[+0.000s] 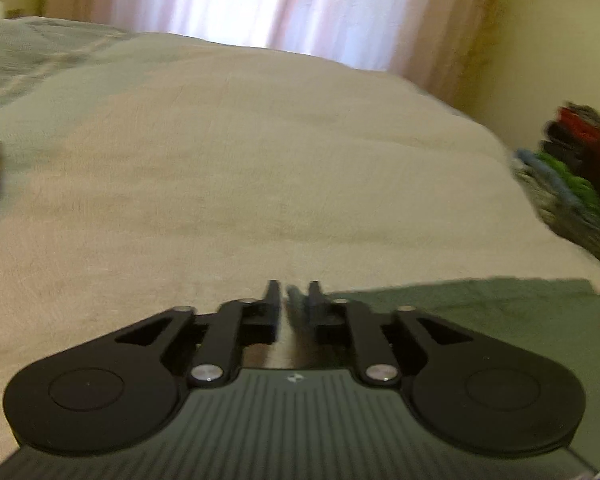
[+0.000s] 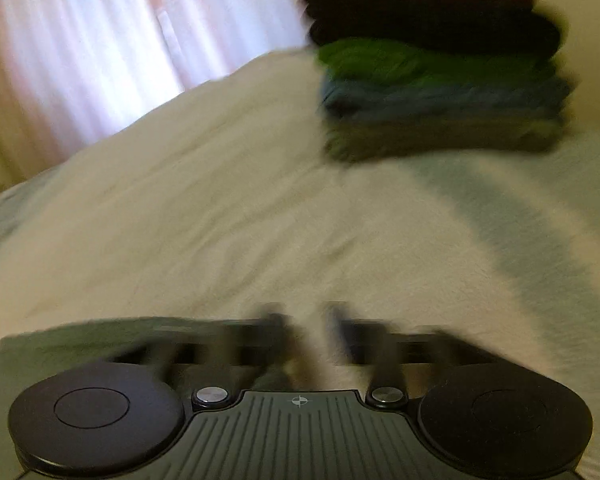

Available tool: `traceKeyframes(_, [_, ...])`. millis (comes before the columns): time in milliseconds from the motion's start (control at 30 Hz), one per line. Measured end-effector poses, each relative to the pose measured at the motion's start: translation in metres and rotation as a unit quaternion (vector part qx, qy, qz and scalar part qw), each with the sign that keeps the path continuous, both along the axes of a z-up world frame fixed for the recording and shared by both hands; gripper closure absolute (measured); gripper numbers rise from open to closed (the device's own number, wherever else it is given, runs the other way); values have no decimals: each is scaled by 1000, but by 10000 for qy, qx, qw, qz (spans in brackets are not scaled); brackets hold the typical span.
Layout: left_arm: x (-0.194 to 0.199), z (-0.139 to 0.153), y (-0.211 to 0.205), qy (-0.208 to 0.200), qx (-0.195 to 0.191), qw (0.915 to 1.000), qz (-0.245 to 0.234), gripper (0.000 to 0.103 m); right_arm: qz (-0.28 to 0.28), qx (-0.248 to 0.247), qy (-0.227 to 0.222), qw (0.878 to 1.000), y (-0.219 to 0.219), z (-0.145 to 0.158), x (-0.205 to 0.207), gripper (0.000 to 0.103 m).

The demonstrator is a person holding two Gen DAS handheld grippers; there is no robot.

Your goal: Fold clothes

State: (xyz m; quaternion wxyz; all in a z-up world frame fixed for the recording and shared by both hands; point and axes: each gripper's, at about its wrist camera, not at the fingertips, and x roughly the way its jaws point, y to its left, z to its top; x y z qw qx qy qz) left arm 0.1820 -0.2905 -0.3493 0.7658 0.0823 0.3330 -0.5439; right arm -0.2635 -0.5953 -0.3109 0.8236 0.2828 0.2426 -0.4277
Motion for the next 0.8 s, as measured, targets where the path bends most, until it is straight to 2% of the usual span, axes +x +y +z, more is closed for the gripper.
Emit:
traceKeyframes(67, [-5, 18, 9, -233, -91, 9994, 233, 88, 71, -414, 22, 9991, 21, 19, 4, 26])
traceKeyframes(133, [-18, 36, 16, -410, -214, 9989, 116, 89, 142, -826, 43, 9965, 43, 38, 8, 26])
traceKeyframes(200, [-39, 49, 15, -405, -284, 9979, -420, 92, 618, -885, 8, 9942, 62, 45, 24, 28])
traceKeyframes(267, [-67, 52, 4, -400, -213, 9933, -1063, 92, 1191, -881, 118, 9889, 81, 39, 53, 32])
traceKeyframes(333, [-96, 44, -15, -437, -55, 9864, -1583, 93, 1643, -797, 353, 9825, 92, 23, 88, 36])
traceKeyframes(367, [-108, 37, -26, -471, 35, 9833, -1760, 93, 1727, -682, 453, 9816, 93, 11, 103, 44])
traceKeyframes(400, [-116, 29, -38, -491, 151, 9817, -1832, 92, 1746, -555, 513, 9817, 91, 1, 115, 47])
traceKeyframes(467, [-124, 11, -63, -478, 421, 9810, -1831, 93, 1681, -497, 626, 9825, 83, -18, 131, 47])
traceKeyframes(600, [-112, -12, -95, -420, 604, 9859, -1501, 93, 1406, -388, 570, 9877, 58, -33, 136, 47])
traceKeyframes(733, [-90, -8, -97, -219, 578, 9921, -1093, 90, 765, -20, 249, 9968, 34, -25, 112, 47])
traceKeyframes(800, [-82, 4, -74, -367, 466, 9945, -857, 90, 442, 56, 78, 9990, 39, -7, 85, 47])
